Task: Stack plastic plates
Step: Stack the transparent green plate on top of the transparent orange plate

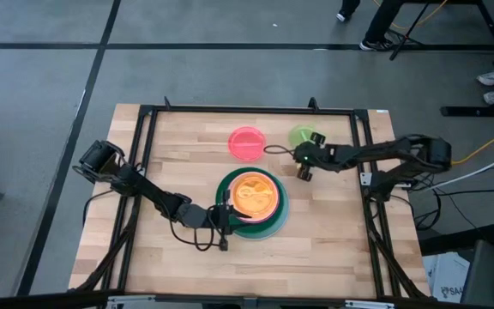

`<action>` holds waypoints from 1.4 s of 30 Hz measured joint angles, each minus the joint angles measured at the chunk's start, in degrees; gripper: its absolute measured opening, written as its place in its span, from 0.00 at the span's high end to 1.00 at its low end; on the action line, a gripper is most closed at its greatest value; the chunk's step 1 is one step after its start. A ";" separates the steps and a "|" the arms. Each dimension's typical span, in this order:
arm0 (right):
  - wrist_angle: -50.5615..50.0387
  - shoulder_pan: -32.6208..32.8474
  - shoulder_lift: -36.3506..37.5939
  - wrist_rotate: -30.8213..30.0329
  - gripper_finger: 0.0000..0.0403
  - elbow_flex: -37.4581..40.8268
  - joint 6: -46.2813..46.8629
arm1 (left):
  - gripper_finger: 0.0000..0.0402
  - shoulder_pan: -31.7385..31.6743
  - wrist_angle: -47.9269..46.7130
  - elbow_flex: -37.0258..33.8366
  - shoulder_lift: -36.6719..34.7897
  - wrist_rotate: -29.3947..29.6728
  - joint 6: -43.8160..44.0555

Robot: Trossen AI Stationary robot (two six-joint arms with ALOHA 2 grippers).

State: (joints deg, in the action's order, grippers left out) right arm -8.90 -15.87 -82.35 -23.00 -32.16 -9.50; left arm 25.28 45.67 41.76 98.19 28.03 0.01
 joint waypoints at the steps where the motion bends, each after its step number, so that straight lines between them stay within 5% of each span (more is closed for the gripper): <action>1: -0.14 1.04 0.69 0.00 1.00 0.00 -0.01 | 0.79 0.00 0.01 0.00 0.00 -0.01 0.00; 17: -0.07 17.99 8.20 0.04 1.00 0.00 -4.09 | 0.79 -0.02 0.04 0.02 0.00 0.00 -0.08; 42: 10.82 38.25 8.28 3.56 1.00 -0.07 -13.53 | 0.79 -0.02 0.06 0.03 0.00 -0.02 0.78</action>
State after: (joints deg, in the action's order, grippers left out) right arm 1.92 22.38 -74.06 -19.44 -32.23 -23.02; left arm 25.26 45.74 41.79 98.19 28.01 0.79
